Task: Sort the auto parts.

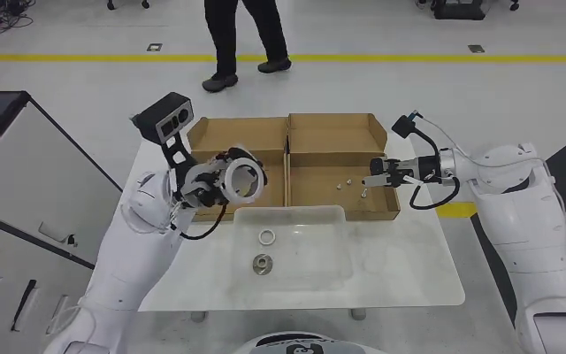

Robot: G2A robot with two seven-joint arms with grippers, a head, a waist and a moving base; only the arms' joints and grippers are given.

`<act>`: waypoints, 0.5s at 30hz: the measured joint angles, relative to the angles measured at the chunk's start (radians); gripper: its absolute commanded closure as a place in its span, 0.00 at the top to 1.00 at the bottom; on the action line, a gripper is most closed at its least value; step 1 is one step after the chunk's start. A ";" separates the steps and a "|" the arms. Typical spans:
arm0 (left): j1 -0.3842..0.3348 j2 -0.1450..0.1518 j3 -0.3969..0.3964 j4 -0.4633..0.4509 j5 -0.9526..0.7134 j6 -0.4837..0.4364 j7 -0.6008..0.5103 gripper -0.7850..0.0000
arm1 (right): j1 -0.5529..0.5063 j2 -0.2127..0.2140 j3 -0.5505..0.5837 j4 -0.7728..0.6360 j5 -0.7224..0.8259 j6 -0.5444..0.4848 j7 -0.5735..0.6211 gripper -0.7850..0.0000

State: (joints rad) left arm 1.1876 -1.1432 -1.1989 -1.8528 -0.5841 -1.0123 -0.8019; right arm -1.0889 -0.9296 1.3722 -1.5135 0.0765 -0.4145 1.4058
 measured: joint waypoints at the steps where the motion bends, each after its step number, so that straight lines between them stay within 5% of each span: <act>1: -0.001 -0.001 0.000 -0.003 -0.034 -0.001 0.008 0.00 | 0.000 0.000 0.000 0.000 0.000 0.000 0.000 1.00; 15: 0.006 -0.024 -0.041 0.002 -0.163 0.000 -0.006 0.00 | 0.000 0.000 0.000 0.000 0.000 0.000 0.000 1.00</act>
State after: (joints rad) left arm 1.1932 -1.1675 -1.2396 -1.8505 -0.7469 -1.0123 -0.8081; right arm -1.0889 -0.9296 1.3722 -1.5135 0.0765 -0.4145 1.4058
